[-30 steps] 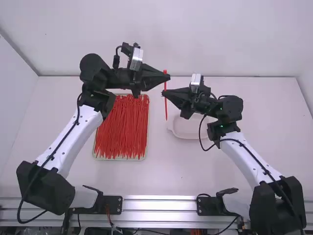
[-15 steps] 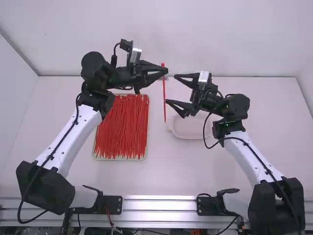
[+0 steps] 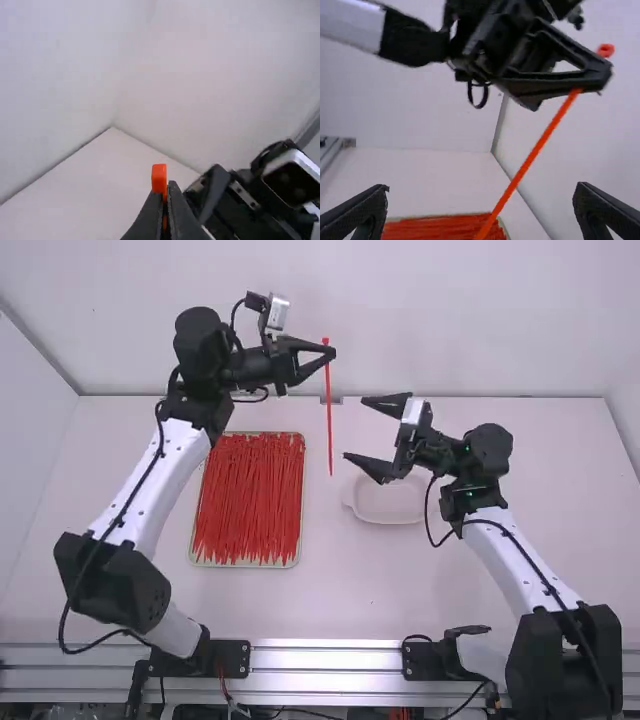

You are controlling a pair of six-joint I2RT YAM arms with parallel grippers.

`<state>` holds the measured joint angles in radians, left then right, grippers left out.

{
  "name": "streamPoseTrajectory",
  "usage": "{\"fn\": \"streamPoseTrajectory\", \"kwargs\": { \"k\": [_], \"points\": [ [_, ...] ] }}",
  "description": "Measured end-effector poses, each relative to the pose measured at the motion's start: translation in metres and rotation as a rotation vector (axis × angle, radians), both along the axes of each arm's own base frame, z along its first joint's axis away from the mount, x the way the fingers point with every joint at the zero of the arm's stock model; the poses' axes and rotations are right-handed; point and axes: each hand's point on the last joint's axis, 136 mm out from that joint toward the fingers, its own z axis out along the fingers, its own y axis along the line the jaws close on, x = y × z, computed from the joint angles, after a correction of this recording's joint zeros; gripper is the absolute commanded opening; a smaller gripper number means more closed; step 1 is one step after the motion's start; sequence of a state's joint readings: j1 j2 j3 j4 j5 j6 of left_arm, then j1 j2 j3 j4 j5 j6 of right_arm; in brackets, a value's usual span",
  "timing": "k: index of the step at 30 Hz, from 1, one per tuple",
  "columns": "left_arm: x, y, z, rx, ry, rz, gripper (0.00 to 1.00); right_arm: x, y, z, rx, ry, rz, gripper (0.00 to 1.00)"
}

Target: Fasten the cable tie

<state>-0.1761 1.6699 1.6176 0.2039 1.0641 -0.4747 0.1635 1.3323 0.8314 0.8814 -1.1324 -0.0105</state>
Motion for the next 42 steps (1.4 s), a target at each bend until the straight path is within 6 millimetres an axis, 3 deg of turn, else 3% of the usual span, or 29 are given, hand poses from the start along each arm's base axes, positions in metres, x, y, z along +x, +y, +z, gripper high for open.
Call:
{"fn": "streamPoseTrajectory", "kwargs": {
  "k": [6,11,19,27,42],
  "points": [
    [0.030,0.007,-0.011,-0.029,0.122,-0.020,0.02,0.003,-0.001,-0.018,-0.083,-0.122,-0.016,0.98],
    [0.039,0.009,-0.028,-0.056,0.268,-0.055,0.02,0.005,-0.002,-0.026,-0.138,-0.247,-0.030,0.98],
    [0.027,0.003,-0.038,-0.074,0.442,-0.147,0.02,0.005,-0.002,-0.042,-0.238,-0.463,-0.038,0.98],
    [0.016,0.000,-0.043,-0.094,0.626,-0.202,0.02,0.003,-0.001,-0.041,-0.296,-0.730,-0.041,0.98],
    [0.015,-0.003,-0.056,-0.113,0.823,-0.178,0.02,-0.039,0.004,-0.040,-0.241,-1.175,0.152,0.99]
  ]
}}
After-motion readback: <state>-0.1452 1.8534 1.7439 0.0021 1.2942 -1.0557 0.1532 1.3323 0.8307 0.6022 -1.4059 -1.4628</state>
